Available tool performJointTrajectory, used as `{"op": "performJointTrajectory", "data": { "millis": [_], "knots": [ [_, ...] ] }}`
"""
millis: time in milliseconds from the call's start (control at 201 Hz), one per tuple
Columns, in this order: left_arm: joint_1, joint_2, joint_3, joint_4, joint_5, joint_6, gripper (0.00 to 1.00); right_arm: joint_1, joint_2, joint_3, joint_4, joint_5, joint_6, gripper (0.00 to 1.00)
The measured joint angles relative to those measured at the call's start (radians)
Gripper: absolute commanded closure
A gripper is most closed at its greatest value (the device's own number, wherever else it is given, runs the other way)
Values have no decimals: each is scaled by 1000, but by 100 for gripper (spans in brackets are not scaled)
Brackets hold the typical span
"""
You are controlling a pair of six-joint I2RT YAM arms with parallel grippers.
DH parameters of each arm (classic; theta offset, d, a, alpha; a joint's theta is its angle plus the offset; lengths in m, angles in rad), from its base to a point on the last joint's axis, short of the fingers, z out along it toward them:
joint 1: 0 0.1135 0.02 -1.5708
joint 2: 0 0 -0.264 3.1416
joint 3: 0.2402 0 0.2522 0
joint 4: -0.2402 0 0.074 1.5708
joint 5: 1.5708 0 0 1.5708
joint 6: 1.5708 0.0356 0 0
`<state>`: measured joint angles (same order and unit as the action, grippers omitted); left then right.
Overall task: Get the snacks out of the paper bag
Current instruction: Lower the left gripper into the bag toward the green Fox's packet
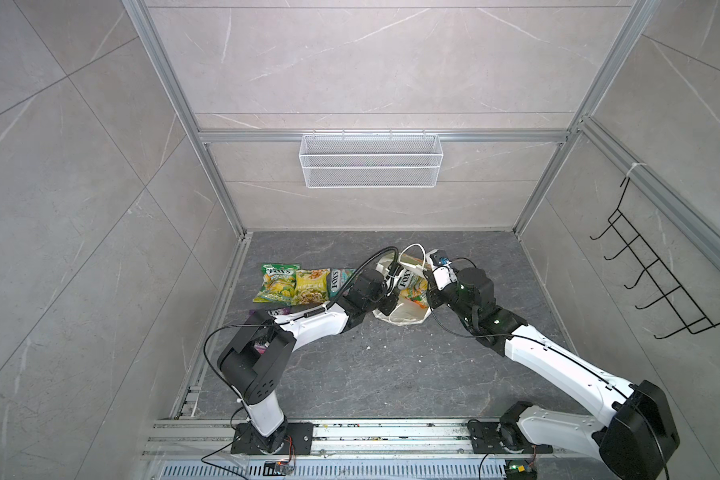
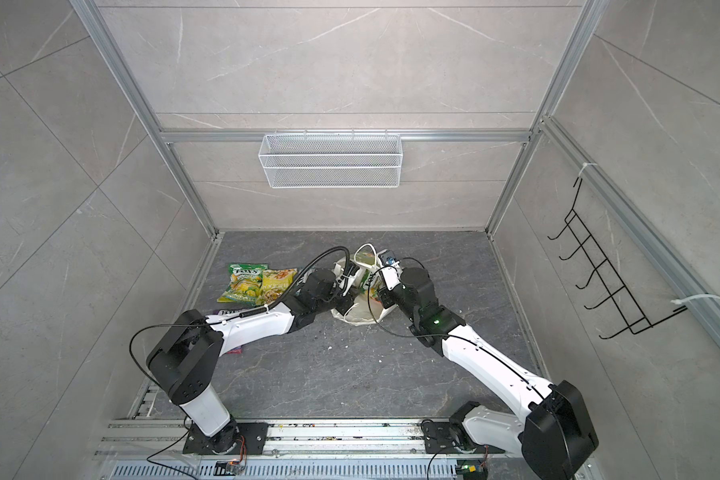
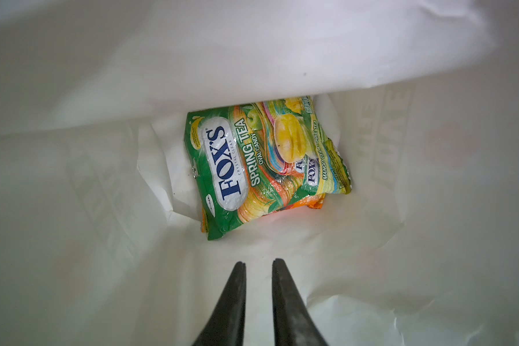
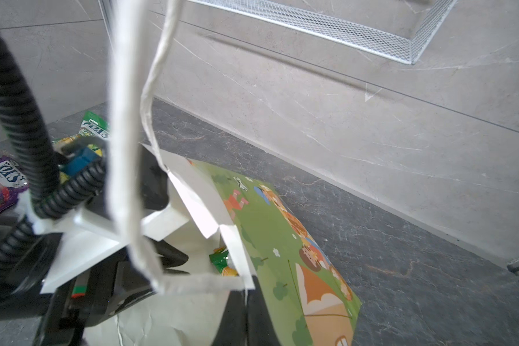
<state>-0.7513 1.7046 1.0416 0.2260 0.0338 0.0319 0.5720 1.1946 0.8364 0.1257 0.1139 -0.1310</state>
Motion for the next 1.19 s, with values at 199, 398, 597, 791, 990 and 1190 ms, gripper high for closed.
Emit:
{"op": "performJointTrajectory", "data": {
  "millis": [199,398,597,791,990,1190],
  "knots": [
    [0,-93,-17,11,-5,-5,73,0,0,0,0,18,0,100],
    [0,-182,-20,39,2,-6,73,0,0,0,2,21,0,100],
    [0,-262,-23,43,45,-7,76,0,3,0,8,25,0,100],
    [0,-262,21,55,139,-32,87,0,4,1,8,25,0,100],
    [0,-157,61,95,210,-82,100,0,12,6,14,37,1,100],
    [-1,-105,40,93,212,-100,100,0,21,28,4,58,5,100]
  ]
}}
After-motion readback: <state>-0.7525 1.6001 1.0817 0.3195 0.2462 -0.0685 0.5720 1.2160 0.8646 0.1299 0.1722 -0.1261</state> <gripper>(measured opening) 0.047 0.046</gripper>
